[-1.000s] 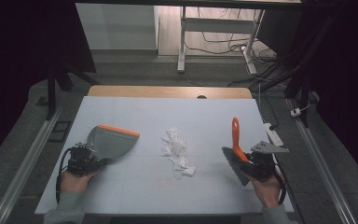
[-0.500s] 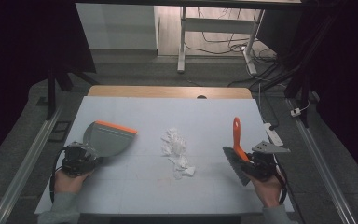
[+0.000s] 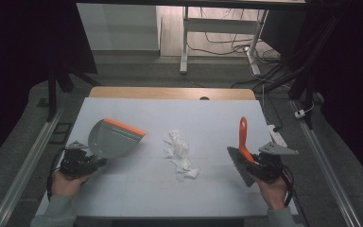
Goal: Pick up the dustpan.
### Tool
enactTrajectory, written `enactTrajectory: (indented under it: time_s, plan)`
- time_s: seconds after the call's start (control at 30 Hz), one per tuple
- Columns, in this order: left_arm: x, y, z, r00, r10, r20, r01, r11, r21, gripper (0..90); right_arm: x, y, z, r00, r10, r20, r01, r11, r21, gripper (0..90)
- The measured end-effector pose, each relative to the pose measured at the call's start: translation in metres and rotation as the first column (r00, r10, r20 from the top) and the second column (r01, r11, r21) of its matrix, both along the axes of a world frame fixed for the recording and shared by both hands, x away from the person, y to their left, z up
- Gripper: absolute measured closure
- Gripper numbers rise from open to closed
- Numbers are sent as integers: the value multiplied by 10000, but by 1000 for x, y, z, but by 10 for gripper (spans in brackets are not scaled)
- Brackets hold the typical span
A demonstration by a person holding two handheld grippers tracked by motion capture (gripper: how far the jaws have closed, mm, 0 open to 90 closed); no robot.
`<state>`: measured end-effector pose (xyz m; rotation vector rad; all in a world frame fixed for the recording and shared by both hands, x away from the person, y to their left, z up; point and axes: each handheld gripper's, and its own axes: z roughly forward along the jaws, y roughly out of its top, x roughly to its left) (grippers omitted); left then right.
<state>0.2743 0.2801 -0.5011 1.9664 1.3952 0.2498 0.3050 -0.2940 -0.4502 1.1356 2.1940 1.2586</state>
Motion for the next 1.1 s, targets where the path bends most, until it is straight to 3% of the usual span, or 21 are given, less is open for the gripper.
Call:
enactTrajectory:
  time_s: [0.3,0.63,1.1]
  plan:
    - [-3,-2,8,9961,-803,370,808,9967,-115,621,0,-3,2,9999,-120,-12,120,9997,227,706]
    - [-9,-14,17,9838,-1689,600,1694,9855,-28,621,1,0,4,9999,-142,43,141,9997,194,706]
    - [-17,-36,22,9541,-2950,514,2948,9555,125,620,-2,4,2,10000,5,19,-6,9999,133,706]
